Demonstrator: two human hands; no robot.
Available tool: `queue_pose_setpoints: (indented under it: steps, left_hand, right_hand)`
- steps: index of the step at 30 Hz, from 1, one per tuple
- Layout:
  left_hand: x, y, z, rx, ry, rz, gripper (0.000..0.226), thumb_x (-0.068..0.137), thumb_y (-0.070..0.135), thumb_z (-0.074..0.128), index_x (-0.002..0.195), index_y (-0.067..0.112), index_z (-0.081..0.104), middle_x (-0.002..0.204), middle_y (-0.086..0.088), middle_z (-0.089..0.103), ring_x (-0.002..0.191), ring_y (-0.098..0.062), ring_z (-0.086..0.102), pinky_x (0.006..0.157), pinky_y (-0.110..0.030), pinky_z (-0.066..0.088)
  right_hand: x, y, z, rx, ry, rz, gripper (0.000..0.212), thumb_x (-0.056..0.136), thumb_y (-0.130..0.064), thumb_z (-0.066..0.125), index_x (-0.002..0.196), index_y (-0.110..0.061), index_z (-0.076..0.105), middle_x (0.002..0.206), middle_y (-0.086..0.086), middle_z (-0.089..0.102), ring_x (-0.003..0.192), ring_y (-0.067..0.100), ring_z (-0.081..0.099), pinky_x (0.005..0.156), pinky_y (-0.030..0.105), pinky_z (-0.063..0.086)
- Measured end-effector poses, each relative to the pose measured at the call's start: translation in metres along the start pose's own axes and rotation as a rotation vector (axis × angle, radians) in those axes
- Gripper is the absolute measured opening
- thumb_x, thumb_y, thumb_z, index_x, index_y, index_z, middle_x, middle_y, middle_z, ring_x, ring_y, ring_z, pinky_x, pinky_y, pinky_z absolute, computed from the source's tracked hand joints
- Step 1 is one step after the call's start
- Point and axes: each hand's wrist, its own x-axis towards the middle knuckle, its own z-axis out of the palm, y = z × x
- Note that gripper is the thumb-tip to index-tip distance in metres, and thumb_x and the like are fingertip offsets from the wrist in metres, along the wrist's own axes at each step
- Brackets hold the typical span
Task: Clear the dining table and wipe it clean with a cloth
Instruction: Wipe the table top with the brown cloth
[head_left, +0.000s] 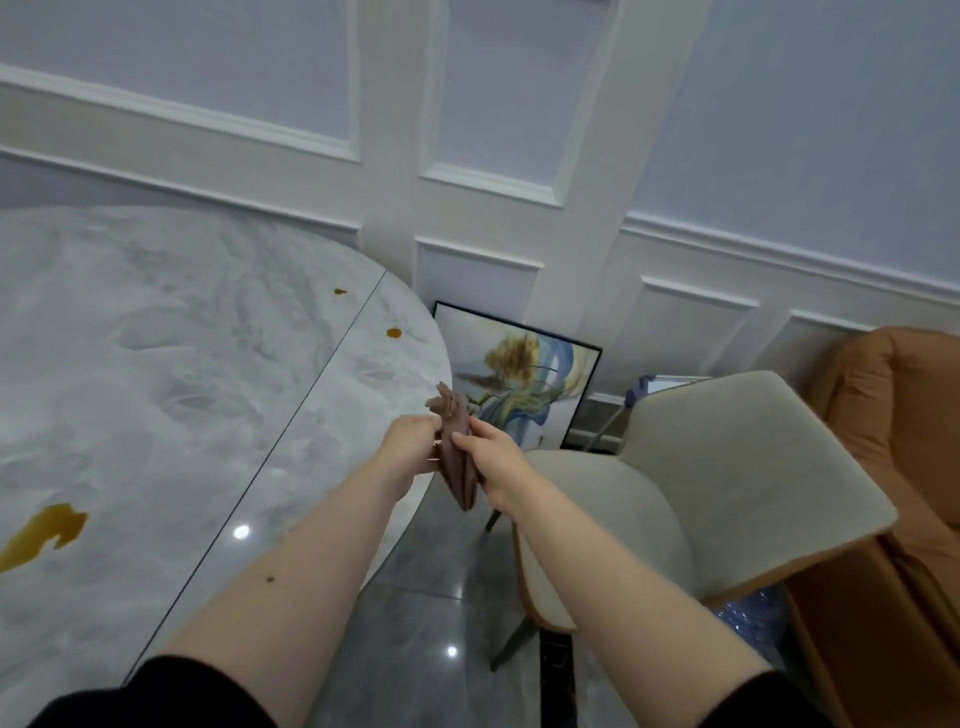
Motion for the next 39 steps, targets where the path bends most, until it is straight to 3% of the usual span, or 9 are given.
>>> queue_pose_setpoints:
  steps: [2, 6, 11, 21, 26, 28, 30, 35, 39]
  left_hand:
    - [0.017, 0.008, 0.006, -0.037, -0.005, 0.002, 0.03, 0.093, 0.01, 0.04, 0.107, 0.001, 0.065, 0.094, -0.013, 0.067, 0.069, -0.022, 0.062, 0.06, -0.027, 0.052]
    - [0.067, 0.019, -0.001, -0.086, 0.094, -0.036, 0.033, 0.093, 0.012, 0.038, 0.112, 0.004, 0.063, 0.104, -0.015, 0.068, 0.073, -0.024, 0.064, 0.056, -0.026, 0.052]
    - [0.133, 0.037, -0.023, -0.12, 0.133, -0.016, 0.032, 0.094, 0.013, 0.039, 0.113, 0.005, 0.063, 0.109, -0.015, 0.068, 0.083, -0.027, 0.065, 0.062, -0.028, 0.054]
    - [0.257, 0.069, -0.054, -0.11, 0.183, -0.056, 0.029, 0.094, 0.019, 0.046, 0.112, 0.006, 0.064, 0.101, -0.009, 0.067, 0.082, -0.02, 0.062, 0.072, -0.028, 0.051]
    - [0.303, 0.064, -0.062, -0.04, 0.265, -0.037, 0.02, 0.095, 0.021, 0.047, 0.099, 0.015, 0.066, 0.097, -0.003, 0.063, 0.088, -0.016, 0.057, 0.073, -0.029, 0.042]
    - [0.323, 0.058, -0.065, 0.053, 0.326, 0.0, 0.021, 0.096, 0.018, 0.045, 0.101, 0.016, 0.065, 0.102, -0.004, 0.06, 0.098, -0.017, 0.054, 0.082, -0.028, 0.039]
    - [0.341, 0.049, -0.073, 0.288, 0.415, 0.019, 0.028, 0.097, 0.017, 0.043, 0.118, 0.011, 0.061, 0.12, -0.007, 0.059, 0.117, -0.02, 0.051, 0.097, -0.028, 0.037]
    - [0.379, 0.033, -0.092, 0.809, 0.527, 0.034, 0.045, 0.098, 0.022, 0.041, 0.141, 0.008, 0.038, 0.148, -0.008, 0.037, 0.14, -0.023, 0.025, 0.112, -0.028, 0.015]
    - [0.398, 0.028, -0.104, 1.009, 0.648, 0.106, 0.054, 0.095, 0.033, 0.027, 0.14, 0.006, 0.039, 0.148, -0.011, 0.036, 0.14, -0.028, 0.026, 0.112, -0.039, 0.019]
  right_hand:
    - [0.026, -0.01, -0.009, -0.022, -0.021, 0.008, 0.028, 0.096, -0.004, 0.048, 0.12, -0.015, 0.058, 0.108, 0.01, 0.065, 0.085, 0.017, 0.063, 0.068, 0.024, 0.053]
    - [0.088, -0.019, 0.0, -0.117, -0.086, 0.01, 0.033, 0.095, -0.003, 0.049, 0.126, -0.01, 0.057, 0.118, 0.012, 0.064, 0.098, 0.022, 0.062, 0.084, 0.032, 0.053]
    - [0.167, -0.03, 0.024, -0.144, -0.089, -0.012, 0.033, 0.094, 0.0, 0.046, 0.119, -0.011, 0.063, 0.113, 0.01, 0.067, 0.1, 0.025, 0.064, 0.092, 0.037, 0.052]
    - [0.305, -0.054, 0.054, -0.19, -0.1, 0.071, 0.031, 0.094, -0.001, 0.044, 0.108, -0.015, 0.067, 0.105, 0.012, 0.069, 0.104, 0.032, 0.064, 0.094, 0.045, 0.051]
    - [0.355, -0.061, 0.059, -0.249, -0.084, 0.019, 0.031, 0.094, -0.001, 0.044, 0.11, -0.015, 0.067, 0.106, 0.008, 0.068, 0.101, 0.024, 0.064, 0.095, 0.037, 0.051]
    - [0.377, -0.063, 0.058, -0.292, -0.069, -0.006, 0.031, 0.095, 0.0, 0.043, 0.114, -0.011, 0.065, 0.102, 0.004, 0.066, 0.091, 0.015, 0.063, 0.083, 0.025, 0.051]
    - [0.401, -0.064, 0.056, -0.341, -0.058, -0.067, 0.03, 0.095, -0.001, 0.043, 0.11, -0.011, 0.066, 0.098, 0.002, 0.066, 0.087, 0.012, 0.063, 0.073, 0.018, 0.048]
    - [0.465, -0.068, 0.062, -0.604, -0.054, -0.288, 0.028, 0.093, -0.003, 0.045, 0.114, -0.008, 0.063, 0.105, -0.003, 0.061, 0.099, 0.012, 0.056, 0.087, 0.02, 0.041]
    - [0.502, -0.066, 0.064, -0.825, -0.072, -0.406, 0.036, 0.092, -0.01, 0.05, 0.127, -0.012, 0.057, 0.122, 0.007, 0.059, 0.114, 0.024, 0.054, 0.101, 0.035, 0.044]
